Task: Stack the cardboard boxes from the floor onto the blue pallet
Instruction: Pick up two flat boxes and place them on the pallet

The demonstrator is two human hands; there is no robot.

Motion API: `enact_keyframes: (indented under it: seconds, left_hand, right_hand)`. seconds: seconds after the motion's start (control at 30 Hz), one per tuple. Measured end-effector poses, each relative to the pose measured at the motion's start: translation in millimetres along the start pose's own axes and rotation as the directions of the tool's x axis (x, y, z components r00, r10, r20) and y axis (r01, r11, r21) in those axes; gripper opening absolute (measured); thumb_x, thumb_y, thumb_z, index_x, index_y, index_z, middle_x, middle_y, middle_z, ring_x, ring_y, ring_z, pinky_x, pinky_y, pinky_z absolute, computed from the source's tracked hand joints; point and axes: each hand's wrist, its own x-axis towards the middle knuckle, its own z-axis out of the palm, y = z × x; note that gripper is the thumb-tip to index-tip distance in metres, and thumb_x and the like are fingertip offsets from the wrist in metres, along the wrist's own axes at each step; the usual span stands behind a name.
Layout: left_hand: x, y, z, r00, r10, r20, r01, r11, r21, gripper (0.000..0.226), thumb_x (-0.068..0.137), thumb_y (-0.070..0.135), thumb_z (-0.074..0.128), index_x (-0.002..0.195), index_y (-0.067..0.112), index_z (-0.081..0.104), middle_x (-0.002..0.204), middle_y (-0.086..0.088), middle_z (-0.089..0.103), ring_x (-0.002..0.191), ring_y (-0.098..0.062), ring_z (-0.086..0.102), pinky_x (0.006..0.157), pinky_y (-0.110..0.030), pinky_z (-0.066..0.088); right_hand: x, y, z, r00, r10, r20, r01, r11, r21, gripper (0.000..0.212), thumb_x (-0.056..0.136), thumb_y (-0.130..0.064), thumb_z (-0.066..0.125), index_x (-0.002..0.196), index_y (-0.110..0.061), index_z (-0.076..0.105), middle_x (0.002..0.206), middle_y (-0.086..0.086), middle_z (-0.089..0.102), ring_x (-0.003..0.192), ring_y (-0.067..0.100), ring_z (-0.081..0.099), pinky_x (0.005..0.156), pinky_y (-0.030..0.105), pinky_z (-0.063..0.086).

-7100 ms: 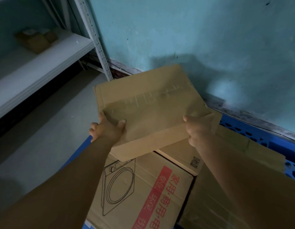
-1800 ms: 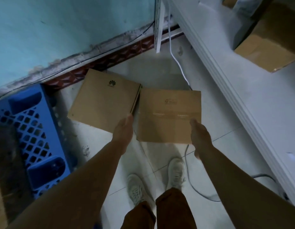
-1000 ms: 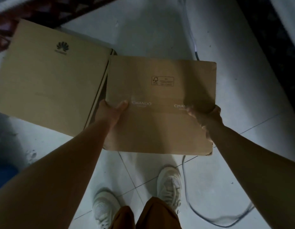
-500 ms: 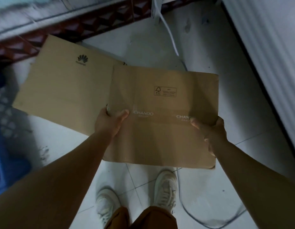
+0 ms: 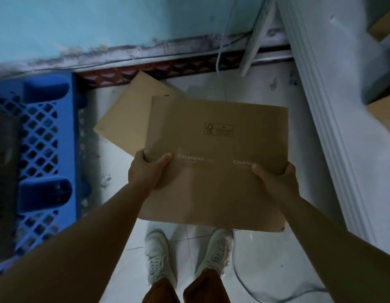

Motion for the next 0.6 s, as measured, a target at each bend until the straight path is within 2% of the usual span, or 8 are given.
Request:
enact_keyframes:
  seconds: [0.1,0.2,0.3,0.4,0.6]
  left_hand:
    - [-9.7,-2.7,-33.7,0.999,-0.032,-0.02,0.031,0.998,-0.06,0.072,0.071,0.055,0.075,0.129,0.019,0.051,0.123,-0.003,0.061,0.109,-0.027,0.059,0.097,-0.044,0.048]
    - [-15.5,-9.5,-67.4,0.995,-0.077,-0.067,0.067,0.988,-0.137,0.074,0.069,0.056,0.076,0.129,0.021,0.05,0.12,-0.004,0.062,0.105,-0.027,0.06,0.092,-0.048,0.052]
    - [-19.4,-21.1,-102.4,0.983,-0.133,-0.126,0.106,0.974,-0.201,0.07,0.07,0.053,0.077,0.127,0.019,0.052,0.114,-0.002,0.061,0.101,-0.025,0.06,0.089,-0.045,0.053]
    - [-21.7,-35.2,-140.0,0.968,-0.194,-0.158,0.147,0.953,-0.267,0.077,0.067,0.055,0.079,0.13,0.02,0.052,0.121,-0.006,0.061,0.107,-0.029,0.06,0.091,-0.047,0.052]
    - [-28.3,-66.3,-219.5,0.936,-0.26,-0.236,0.162,0.916,-0.367,0.074,0.07,0.052,0.078,0.129,0.016,0.053,0.122,-0.006,0.06,0.108,-0.028,0.058,0.091,-0.04,0.05]
  right_hand:
    - [-20.3,-26.8,8.5,0.998,-0.047,0.052,0.046,0.999,0.022,0.097,0.071,-0.049,0.078,0.147,-0.022,0.024,0.144,0.003,0.042,0.125,0.028,0.047,0.098,0.043,0.041]
    - [-39.1,-52.3,22.6,0.991,-0.084,0.103,0.083,0.996,0.011,0.099,0.069,-0.049,0.079,0.147,-0.024,0.024,0.144,0.004,0.042,0.125,0.029,0.047,0.098,0.044,0.042]
    - [-59.2,-76.8,39.4,0.979,-0.129,0.16,0.131,0.991,-0.005,0.1,0.068,-0.05,0.079,0.147,-0.025,0.023,0.143,0.004,0.042,0.123,0.029,0.047,0.097,0.043,0.041]
    - [-83.6,-99.5,58.7,0.961,-0.181,0.207,0.193,0.98,-0.039,0.097,0.069,-0.049,0.078,0.146,-0.024,0.024,0.142,0.004,0.043,0.123,0.028,0.047,0.095,0.042,0.041]
    - [-140.8,-143.3,109.0,0.918,-0.268,0.294,0.306,0.948,-0.091,0.103,0.068,-0.051,0.079,0.149,-0.023,0.022,0.144,0.006,0.039,0.125,0.029,0.045,0.099,0.045,0.04]
